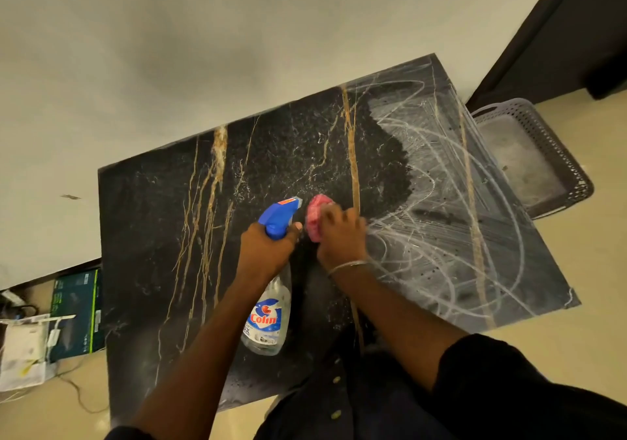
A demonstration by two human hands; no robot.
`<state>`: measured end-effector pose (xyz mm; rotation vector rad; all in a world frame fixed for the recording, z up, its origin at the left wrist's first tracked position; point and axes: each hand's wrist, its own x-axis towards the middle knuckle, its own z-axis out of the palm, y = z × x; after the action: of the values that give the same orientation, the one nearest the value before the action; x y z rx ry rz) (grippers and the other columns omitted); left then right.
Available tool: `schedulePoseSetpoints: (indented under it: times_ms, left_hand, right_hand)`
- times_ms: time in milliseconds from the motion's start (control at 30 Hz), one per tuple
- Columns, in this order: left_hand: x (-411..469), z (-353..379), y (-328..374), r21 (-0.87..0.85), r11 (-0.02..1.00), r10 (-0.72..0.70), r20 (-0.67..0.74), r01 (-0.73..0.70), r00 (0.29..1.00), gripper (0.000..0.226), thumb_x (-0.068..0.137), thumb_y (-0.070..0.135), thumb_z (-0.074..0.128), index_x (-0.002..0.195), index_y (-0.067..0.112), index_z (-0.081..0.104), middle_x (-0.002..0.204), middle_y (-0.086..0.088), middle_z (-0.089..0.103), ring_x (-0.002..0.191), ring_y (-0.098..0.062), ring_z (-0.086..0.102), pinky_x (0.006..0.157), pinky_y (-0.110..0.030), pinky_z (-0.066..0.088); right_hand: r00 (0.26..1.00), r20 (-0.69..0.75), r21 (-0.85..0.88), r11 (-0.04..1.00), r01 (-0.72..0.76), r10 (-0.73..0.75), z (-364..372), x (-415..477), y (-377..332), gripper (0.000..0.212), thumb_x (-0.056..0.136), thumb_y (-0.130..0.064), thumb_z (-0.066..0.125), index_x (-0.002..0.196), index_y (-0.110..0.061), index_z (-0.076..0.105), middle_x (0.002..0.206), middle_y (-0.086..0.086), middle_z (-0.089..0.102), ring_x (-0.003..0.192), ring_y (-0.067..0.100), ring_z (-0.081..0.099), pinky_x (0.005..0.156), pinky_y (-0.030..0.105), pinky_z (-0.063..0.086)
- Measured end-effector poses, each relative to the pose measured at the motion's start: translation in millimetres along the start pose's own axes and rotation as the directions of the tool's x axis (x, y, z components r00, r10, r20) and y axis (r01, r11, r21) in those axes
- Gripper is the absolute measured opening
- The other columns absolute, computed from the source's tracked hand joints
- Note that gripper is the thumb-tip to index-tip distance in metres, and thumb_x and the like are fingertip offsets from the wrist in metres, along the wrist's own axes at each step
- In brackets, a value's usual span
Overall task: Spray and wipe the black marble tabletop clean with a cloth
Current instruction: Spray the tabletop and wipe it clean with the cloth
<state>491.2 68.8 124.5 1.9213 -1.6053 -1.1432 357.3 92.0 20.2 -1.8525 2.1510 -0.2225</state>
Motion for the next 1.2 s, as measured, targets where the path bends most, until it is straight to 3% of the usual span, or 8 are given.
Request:
schedulePoseSetpoints:
  times_ms: [133,233,400,600,767,933,1067,1200]
  left_hand:
    - [-5,-4,-9,-0.005,1.000,0.005,-0.003,-0.005,1.000,0.015,0.086,0.024,0.067,0.088,0.012,0.058,0.063,0.003,0.054,0.055,-0.006,0.050,0.053,-0.012,0.041]
    - [-8,-8,-15,0.003,1.000,0.025,0.005,-0.025,1.000,0.017,0.085,0.024,0.067,0.088,0.010,0.059,0.064,0.002,0.055,0.055,-0.007,0.050,0.053,-0.014,0.041]
    - [-17,-14,-21,-0.018,0.994,0.107,0.049,-0.107,0.993,0.014,0.086,0.024,0.067,0.084,0.014,0.058,0.067,0.000,0.058,0.057,-0.006,0.053,0.054,-0.010,0.046]
    - [-29,-9,-33,-0.011,0.997,0.078,0.095,-0.077,0.992,0.015,0.085,0.029,0.067,0.084,0.016,0.059,0.069,-0.003,0.060,0.059,-0.009,0.054,0.058,-0.014,0.046]
    - [-40,-4,-30,-0.021,0.999,0.041,0.102,-0.039,0.994,0.016,0.085,0.026,0.068,0.089,0.012,0.061,0.072,-0.005,0.061,0.063,-0.011,0.055,0.062,-0.021,0.049]
    - [-37,-2,-23,0.007,1.000,0.020,0.111,-0.021,0.994,0.019,0.085,0.027,0.068,0.095,0.013,0.062,0.077,-0.006,0.063,0.066,-0.014,0.056,0.062,-0.020,0.048]
    - [-32,-2,-21,0.055,0.995,0.080,0.138,-0.089,0.987,0.018,0.085,0.033,0.067,0.089,0.016,0.062,0.074,-0.005,0.065,0.066,-0.016,0.062,0.062,-0.022,0.051]
    - [-31,-1,-19,0.055,0.993,0.094,0.140,-0.103,0.986,0.015,0.087,0.030,0.066,0.091,0.017,0.060,0.075,-0.003,0.064,0.066,-0.011,0.059,0.061,-0.015,0.044]
  right_hand:
    - [0.956,0.117,-0.039,0.960,0.276,-0.270,20,-25,-33,0.067,0.065,-0.026,0.073,0.128,-0.015,0.052,0.118,0.004,0.052,0.095,0.028,0.047,0.078,0.040,0.042]
    - [0.952,0.073,-0.089,0.949,0.303,-0.297,8,-19,-6,0.065,0.061,-0.020,0.071,0.124,-0.016,0.054,0.116,0.004,0.053,0.094,0.028,0.047,0.076,0.039,0.041]
    - [0.988,-0.094,-0.090,0.988,-0.129,0.120,-32,-6,87,0.061,0.072,-0.030,0.052,0.130,-0.014,0.053,0.116,0.010,0.052,0.099,0.034,0.047,0.083,0.043,0.044]
    - [0.937,-0.048,-0.069,0.935,-0.348,0.345,-38,-11,79,0.067,0.074,-0.017,0.064,0.138,-0.015,0.045,0.128,0.012,0.045,0.114,0.039,0.040,0.092,0.046,0.039]
    - [0.998,-0.051,-0.015,0.999,-0.036,0.035,6,-45,7,0.065,0.055,-0.010,0.068,0.119,-0.013,0.057,0.109,0.007,0.054,0.090,0.030,0.048,0.074,0.039,0.044]
    - [0.968,0.028,-0.057,0.967,0.250,-0.249,11,-54,1,0.064,0.056,-0.018,0.072,0.117,-0.016,0.057,0.111,0.003,0.056,0.090,0.028,0.047,0.074,0.040,0.041]
    - [0.999,-0.044,-0.092,0.996,-0.020,0.016,-19,-31,69,0.066,0.061,-0.018,0.070,0.125,-0.016,0.055,0.114,0.005,0.052,0.096,0.029,0.046,0.078,0.038,0.040]
    - [0.964,-0.028,-0.071,0.961,-0.267,0.266,-41,-18,118,0.079,0.067,-0.019,0.069,0.141,-0.013,0.044,0.129,0.010,0.045,0.115,0.039,0.039,0.094,0.049,0.036]
